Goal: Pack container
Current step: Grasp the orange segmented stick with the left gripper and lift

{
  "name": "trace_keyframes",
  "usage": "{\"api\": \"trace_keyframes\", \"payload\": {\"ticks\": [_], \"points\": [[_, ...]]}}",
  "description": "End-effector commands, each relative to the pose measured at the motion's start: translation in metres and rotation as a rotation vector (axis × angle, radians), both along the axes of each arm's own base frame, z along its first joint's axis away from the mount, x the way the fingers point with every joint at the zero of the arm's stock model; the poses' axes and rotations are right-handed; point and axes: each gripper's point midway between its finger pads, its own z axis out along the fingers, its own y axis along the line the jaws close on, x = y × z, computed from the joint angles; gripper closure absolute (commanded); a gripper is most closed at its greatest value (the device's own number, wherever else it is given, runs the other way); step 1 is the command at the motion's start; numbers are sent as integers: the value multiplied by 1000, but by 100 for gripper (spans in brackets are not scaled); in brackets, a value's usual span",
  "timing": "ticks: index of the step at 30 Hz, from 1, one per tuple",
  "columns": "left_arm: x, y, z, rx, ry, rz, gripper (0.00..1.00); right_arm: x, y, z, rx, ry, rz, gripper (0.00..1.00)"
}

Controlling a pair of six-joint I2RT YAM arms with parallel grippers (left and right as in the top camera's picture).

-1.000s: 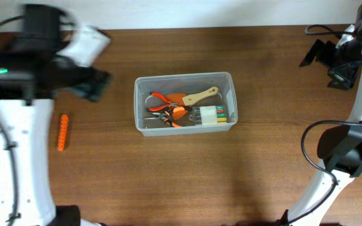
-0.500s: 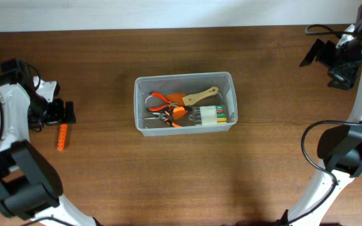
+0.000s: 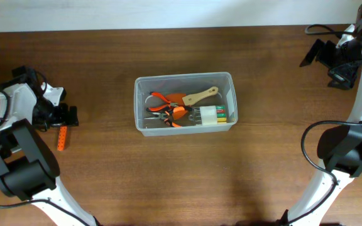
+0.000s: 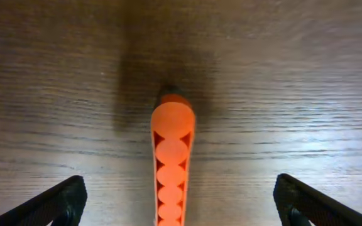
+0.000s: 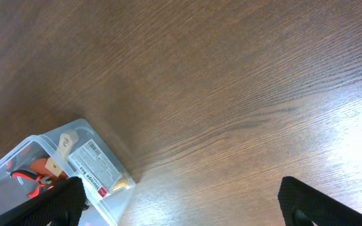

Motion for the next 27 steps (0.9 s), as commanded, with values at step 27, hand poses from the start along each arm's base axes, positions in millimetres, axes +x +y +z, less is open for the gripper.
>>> {"api": "trace_keyframes", "payload": {"ticks": [27], "points": [[3, 18, -21, 86, 11, -15, 21, 1, 2, -6, 12, 13, -4, 2]]}}
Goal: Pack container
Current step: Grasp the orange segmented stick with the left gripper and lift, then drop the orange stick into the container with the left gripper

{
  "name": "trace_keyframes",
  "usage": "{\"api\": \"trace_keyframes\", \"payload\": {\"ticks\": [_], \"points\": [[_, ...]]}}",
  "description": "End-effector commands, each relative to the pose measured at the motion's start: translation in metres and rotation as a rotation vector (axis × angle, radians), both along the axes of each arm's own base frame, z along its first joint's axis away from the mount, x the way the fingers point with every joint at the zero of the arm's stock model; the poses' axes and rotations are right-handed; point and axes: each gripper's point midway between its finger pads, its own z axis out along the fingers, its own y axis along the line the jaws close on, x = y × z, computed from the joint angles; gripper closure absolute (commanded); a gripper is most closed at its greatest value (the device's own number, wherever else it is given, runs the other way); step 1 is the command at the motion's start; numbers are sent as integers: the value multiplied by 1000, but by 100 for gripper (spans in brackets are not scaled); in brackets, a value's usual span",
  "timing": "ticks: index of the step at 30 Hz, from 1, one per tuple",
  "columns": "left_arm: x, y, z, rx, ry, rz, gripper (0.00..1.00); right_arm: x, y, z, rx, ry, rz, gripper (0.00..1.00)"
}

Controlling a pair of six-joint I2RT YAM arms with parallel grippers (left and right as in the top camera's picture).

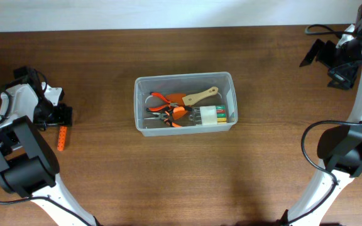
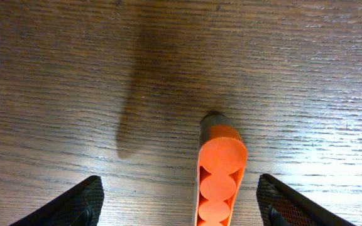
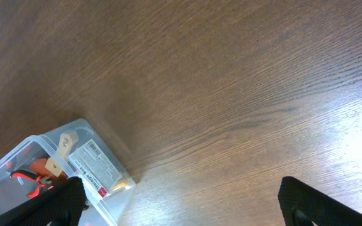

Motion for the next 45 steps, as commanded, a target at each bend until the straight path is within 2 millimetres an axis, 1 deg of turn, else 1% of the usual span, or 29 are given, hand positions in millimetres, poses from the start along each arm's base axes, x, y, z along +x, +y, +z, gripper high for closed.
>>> {"api": "trace_keyframes", "payload": {"ticks": [1, 4, 9, 11, 12, 14, 15, 19, 20, 21, 23, 26, 27, 28, 29, 32, 35, 36, 37, 39, 40, 41, 43, 44, 45], "points": [[-7, 0, -12, -1, 23, -10, 21, 1, 2, -6, 12, 13, -4, 2], [-12, -2, -17, -6, 34, -10, 21, 1, 2, -6, 12, 14, -4, 1], [-12, -2, -17, -6, 35, -9, 24, 0, 2, -6, 13, 17, -4, 2], [-12, -2, -17, -7, 36, -9, 33, 0, 2, -6, 13, 17, -4, 2], [-13, -3, -17, -8, 37, -9, 42, 0, 2, -6, 13, 17, -4, 2], [-14, -3, -17, -10, 43, -9, 54, 0, 2, -6, 13, 17, -4, 2], [-15, -4, -17, -12, 47, -9, 57, 0, 2, -6, 13, 17, -4, 2], [-19, -5, -17, -19, 62, -9, 62, 0, 2, -6, 13, 17, -4, 2], [-19, -5, -17, -19, 63, -9, 66, 0, 2, -6, 13, 17, -4, 2], [-19, -6, -17, -20, 64, -9, 78, 0, 2, -6, 13, 17, -4, 2], [-20, -6, -17, -21, 67, -10, 84, 0, 2, -6, 13, 17, -4, 2], [-17, -7, -13, -20, 64, -14, 85, 0, 2, -6, 13, 17, -4, 2], [-15, -7, -10, -18, 62, -16, 86, 0, 2, -6, 13, 17, -4, 2], [-12, -7, -4, -17, 57, -20, 91, 0, 2, -6, 13, 17, -4, 2], [-8, -8, 2, -15, 52, -24, 98, 0, 2, -6, 13, 17, -4, 2], [12, -12, 35, 2, 14, -53, 98, 0, 2, -6, 13, 17, -4, 2], [45, -26, 87, 37, -75, -106, 98, 0, 2, -6, 13, 17, -4, 2], [56, -33, 107, 49, -112, -130, 98, 0, 2, -6, 13, 17, -4, 2], [69, -45, 131, 65, -161, -162, 98, 0, 2, -6, 13, 17, -4, 2], [90, -73, 177, 90, -260, -231, 98, 0, 2, -6, 13, 17, -4, 2], [99, -91, 199, 100, -311, -285, 98, 0, 2, -6, 13, 17, -4, 2], [107, -115, 221, 107, -367, -368, 98, 0, 2, -6, 13, 17, -4, 2], [115, -162, 250, 116, -445, -537, 99, 0, 2, -6, 13, 17, -4, 2], [116, -184, 258, 116, -466, -622, 98, 0, 2, -6, 13, 17, -4, 2], [113, -214, 261, 111, -476, -740, 98, 0, 2, -6, 13, 17, -4, 2]]}}
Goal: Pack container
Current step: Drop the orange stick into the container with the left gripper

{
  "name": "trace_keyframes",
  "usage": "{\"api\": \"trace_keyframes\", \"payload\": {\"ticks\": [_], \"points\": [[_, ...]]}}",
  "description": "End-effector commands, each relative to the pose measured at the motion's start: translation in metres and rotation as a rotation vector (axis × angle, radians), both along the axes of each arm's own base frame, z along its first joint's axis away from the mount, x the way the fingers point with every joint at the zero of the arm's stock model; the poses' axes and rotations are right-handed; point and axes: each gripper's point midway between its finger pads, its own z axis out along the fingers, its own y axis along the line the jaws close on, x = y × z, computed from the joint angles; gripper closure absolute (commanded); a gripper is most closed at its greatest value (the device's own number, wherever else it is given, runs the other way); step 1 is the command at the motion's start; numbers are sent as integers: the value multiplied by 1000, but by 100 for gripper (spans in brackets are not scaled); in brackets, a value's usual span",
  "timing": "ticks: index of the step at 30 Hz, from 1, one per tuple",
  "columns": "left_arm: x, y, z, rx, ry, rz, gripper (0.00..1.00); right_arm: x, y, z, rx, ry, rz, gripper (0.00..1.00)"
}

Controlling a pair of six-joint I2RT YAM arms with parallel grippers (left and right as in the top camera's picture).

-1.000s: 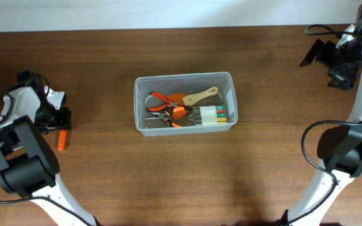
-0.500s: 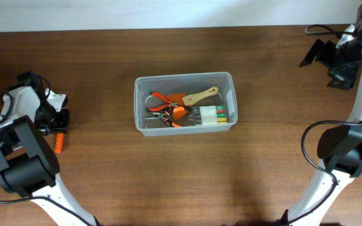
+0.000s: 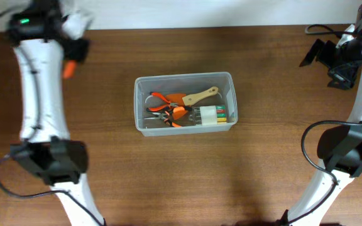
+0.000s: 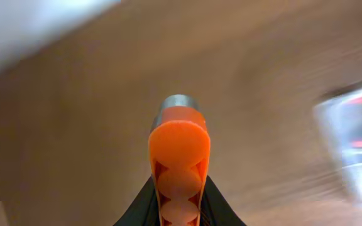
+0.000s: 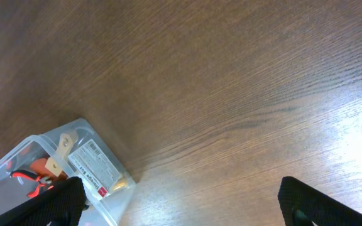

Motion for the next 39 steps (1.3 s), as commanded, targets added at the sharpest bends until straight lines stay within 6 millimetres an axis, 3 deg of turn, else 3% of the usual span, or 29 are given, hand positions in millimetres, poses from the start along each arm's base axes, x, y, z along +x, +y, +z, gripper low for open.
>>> {"api": "trace_keyframes", "payload": {"ticks": [1, 5, 9, 14, 20, 22, 24, 25, 26, 27, 30, 33, 36, 39], "points": [[-12, -115, 26, 59, -39, -460, 98, 0, 2, -6, 12, 16, -4, 2], [-37, -186, -3, 91, 53, -742, 98, 0, 2, -6, 12, 16, -4, 1], [-53, -226, -46, 139, 149, -952, 98, 0, 2, -6, 12, 16, -4, 2], [-60, -249, -100, 151, 255, -1047, 96, 0, 2, -6, 12, 16, -4, 2], [-55, -258, -146, 148, 323, -1062, 89, 1, 2, -6, 12, 15, -4, 2], [-47, -262, -157, 149, 313, -1062, 84, 0, 2, -6, 12, 16, -4, 2], [-35, -267, -165, 152, 275, -1059, 69, 0, 2, -6, 12, 16, -4, 2], [-33, -269, -165, 152, 266, -1056, 65, 0, 2, -6, 12, 16, -4, 2], [-33, -270, -165, 153, 263, -1055, 30, 0, 2, -6, 12, 16, -4, 1], [-32, -270, -162, 160, 257, -1034, 1, 0, 2, -6, 12, 16, -4, 2], [-22, -266, -145, 207, 223, -899, 1, 0, 2, -6, 13, 17, -4, 2], [-12, -262, -111, 229, 150, -783, 1, -1, 14, -2, 64, -6, 71, 2], [-9, -260, -58, 169, 34, -672, 1, 2, 19, 9, 28, -57, 168, 2], [-16, -241, 9, 139, -93, -613, 1, 3, 28, 42, -11, -149, 197, 2]]}}
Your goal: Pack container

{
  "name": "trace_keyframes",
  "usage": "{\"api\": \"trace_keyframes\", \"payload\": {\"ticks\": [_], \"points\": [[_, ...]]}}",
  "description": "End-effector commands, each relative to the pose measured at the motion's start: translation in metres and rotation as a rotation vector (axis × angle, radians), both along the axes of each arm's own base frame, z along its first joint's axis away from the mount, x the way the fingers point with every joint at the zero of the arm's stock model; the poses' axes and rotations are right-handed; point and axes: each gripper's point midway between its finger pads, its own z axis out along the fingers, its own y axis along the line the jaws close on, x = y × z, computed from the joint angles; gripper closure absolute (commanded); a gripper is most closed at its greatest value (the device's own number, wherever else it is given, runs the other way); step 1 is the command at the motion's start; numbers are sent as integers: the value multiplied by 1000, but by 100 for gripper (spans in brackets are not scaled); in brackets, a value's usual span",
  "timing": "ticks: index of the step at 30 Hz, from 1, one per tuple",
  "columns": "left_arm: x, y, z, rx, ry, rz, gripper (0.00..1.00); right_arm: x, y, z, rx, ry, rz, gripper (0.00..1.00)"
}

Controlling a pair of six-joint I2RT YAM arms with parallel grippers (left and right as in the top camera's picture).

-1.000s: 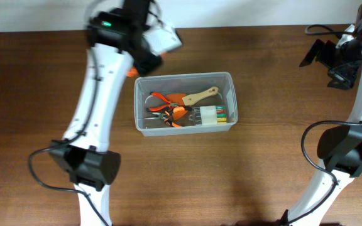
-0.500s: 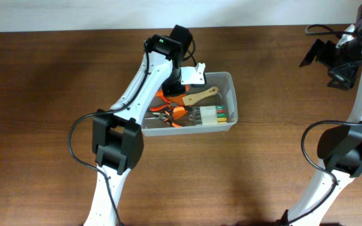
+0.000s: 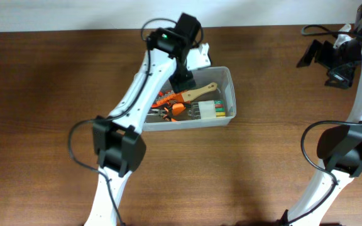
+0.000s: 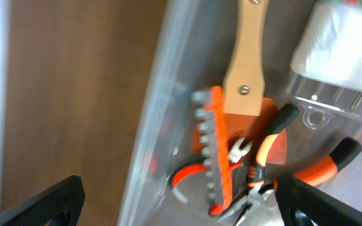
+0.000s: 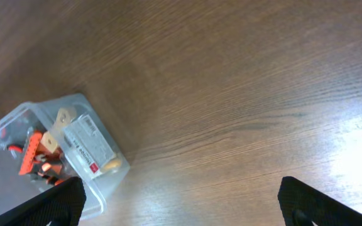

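Observation:
A clear plastic container stands mid-table, slightly askew. Inside lie an orange bit holder with metal bits, a wooden-handled tool, orange pliers and a clear packet. My left gripper hangs over the container's back left part, open, with nothing between its fingers; the bit holder lies just below it. My right gripper is at the far right back, open over bare wood, well away from the container.
The left arm stretches across the table from the front left to the container. A black cable runs by the right arm at the back right. A pale wall borders the table's far edge.
My left gripper was shut on the orange bit holder, held up at the back left. Now it is open above the container and the holder lies inside. The container stands slightly turned.
The orange bit holder lay on the table at the far left, my open left gripper astride it at the first two moments. Then the gripper held it aloft at the back left. Now it rests in the container, released. The right arm barely moved.

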Motion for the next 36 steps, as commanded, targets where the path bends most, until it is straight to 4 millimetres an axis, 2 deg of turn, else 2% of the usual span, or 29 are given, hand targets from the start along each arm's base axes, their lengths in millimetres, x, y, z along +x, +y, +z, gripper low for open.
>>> {"api": "trace_keyframes", "payload": {"ticks": [1, 4, 5, 7, 8, 10, 12, 14, 16, 18, 21, 26, 31, 36], "points": [[-6, 36, 124, -135, -226, 167, 1, 3, 21, 54, -43, -169, 105, 2], [-18, 81, 185, -204, -340, 323, 1, -3, 36, 106, -101, -315, 149, 2], [-25, 106, 207, -233, -382, 414, 1, -7, 43, 128, -135, -382, 177, 1], [-37, 147, 233, -284, -429, 560, 1, -18, 56, 165, -201, -487, 221, 1], [-46, 174, 245, -316, -449, 663, 1, -27, 64, 187, -248, -551, 248, 2], [-63, 221, 257, -352, -468, 838, 1, -47, 80, 225, -329, -662, 302, 2], [-77, 260, 259, -358, -467, 960, 1, -72, 100, 260, -401, -773, 368, 2], [-87, 291, 255, -357, -449, 1046, 1, -104, 120, 294, -463, -893, 423, 2], [-92, 310, 250, -377, -423, 1094, 1, -132, 132, 319, -490, -983, 437, 2], [-94, 323, 244, -410, -390, 1124, 1, -161, 137, 337, -506, -1058, 442, 2], [-97, 340, 239, -421, -380, 1166, 1, -198, 137, 353, -500, -1133, 447, 2], [-100, 351, 239, -416, -385, 1195, 1, -237, 128, 361, -504, -1184, 430, 2], [-100, 351, 239, -416, -385, 1195, 1, -254, 125, 367, -504, -1220, 420, 2], [-100, 351, 239, -416, -385, 1195, 1, -257, 124, 368, -503, -1226, 419, 2]]}}
